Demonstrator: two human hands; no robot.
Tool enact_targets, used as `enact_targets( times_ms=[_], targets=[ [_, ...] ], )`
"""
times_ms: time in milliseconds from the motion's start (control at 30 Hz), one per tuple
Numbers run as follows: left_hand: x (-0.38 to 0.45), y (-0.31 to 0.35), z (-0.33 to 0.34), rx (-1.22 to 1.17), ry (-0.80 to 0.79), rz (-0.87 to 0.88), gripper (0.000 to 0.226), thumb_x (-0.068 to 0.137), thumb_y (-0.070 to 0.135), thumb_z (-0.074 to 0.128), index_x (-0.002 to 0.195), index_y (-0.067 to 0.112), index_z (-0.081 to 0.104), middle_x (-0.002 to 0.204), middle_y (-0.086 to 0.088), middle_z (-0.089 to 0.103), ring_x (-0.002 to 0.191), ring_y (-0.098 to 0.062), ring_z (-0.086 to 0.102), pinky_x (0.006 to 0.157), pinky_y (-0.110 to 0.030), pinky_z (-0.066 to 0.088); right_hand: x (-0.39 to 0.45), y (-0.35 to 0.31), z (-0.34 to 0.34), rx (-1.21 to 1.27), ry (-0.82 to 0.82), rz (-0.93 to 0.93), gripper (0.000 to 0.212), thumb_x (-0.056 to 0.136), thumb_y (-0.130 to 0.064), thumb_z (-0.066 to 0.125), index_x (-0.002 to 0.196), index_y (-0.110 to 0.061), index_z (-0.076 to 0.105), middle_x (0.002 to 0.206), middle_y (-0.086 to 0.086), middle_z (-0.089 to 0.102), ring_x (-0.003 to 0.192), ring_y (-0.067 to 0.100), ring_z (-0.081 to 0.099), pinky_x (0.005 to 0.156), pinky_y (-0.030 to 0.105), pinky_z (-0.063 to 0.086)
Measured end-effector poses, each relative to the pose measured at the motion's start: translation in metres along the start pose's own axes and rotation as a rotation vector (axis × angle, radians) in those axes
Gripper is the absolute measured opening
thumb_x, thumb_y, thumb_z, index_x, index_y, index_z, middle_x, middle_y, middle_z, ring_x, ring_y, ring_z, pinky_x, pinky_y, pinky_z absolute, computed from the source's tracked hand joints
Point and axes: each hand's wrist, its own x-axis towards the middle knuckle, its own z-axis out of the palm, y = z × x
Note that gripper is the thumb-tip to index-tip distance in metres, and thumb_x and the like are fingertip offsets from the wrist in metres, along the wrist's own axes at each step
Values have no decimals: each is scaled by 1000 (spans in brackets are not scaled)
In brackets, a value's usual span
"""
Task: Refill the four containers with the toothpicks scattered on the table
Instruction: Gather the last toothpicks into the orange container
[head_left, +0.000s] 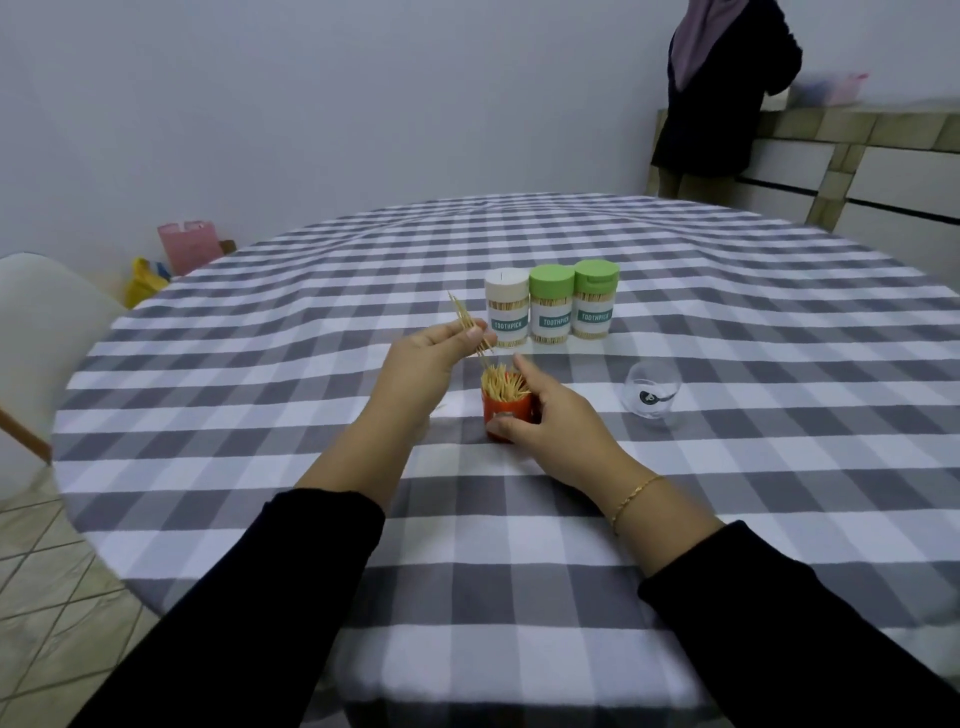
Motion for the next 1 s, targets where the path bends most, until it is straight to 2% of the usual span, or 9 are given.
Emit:
enact_targets(
  times_ms=[133,200,300,467,567,633,767,900,1000],
  targets=[
    [0,-6,3,107,-48,-80,16,91,17,65,106,18,71,85,18,63,69,15,53,73,-7,36,1,1,-1,0,-1,5,81,85,-27,69,150,-25,22,149,-1,37,132,16,40,103,20,30],
    [-2,-8,2,141,-71,-106,11,89,15,66,95,23,71,94,14,65,79,9,57,68,-2,38,1,1,-1,-5,-5,6,80,85,-27,69,150,-25,22,149,-1,37,132,16,40,103,20,30],
    [0,-10,-2,192,-87,-90,12,88,20,69,89,32,70,127,5,60,112,-7,53,93,-19,35,1,1,-1,-15,-5,5,80,86,-27,68,151,-25,21,149,-1,37,132,16,39,102,20,30],
    [-1,-5,-6,214,-60,-129,18,88,38,66,104,29,68,112,14,60,111,-8,47,85,-22,32,1,0,-1,-16,-11,8,81,86,-27,69,151,-25,20,150,-1,37,133,16,39,107,23,31],
    [9,-6,-17,320,85,-210,39,84,48,66,117,27,67,129,3,56,119,-19,47,86,-34,33,1,0,-1,-19,-12,11,83,85,-27,69,151,-25,19,150,-3,37,134,15,38,105,21,29],
    [14,-8,-28,476,114,-183,27,88,42,62,105,23,72,117,-1,64,111,-20,55,83,-31,39,1,1,-1,-30,-13,11,82,86,-27,69,151,-25,19,150,-3,36,134,15,38,105,21,28],
    [19,-20,-43,1233,-57,-113,24,91,32,55,82,18,71,86,-1,68,85,-20,60,85,-34,42,1,1,0,-35,-14,18,82,87,-27,68,151,-27,18,150,-2,36,133,16,38,105,23,29],
    [25,-23,-41,1449,-91,-84,18,90,24,56,78,14,65,73,-2,60,72,-22,60,70,-32,51,1,-1,0,-40,-19,17,82,87,-27,68,151,-27,16,150,-2,35,134,17,38,108,26,31],
    [29,-24,-36,1536,-101,-44,15,90,25,57,83,14,64,73,-3,58,72,-21,59,71,-31,54,1,0,0,-35,-14,19,83,86,-27,68,151,-27,17,150,-2,35,134,17,38,108,26,31]
  ],
)
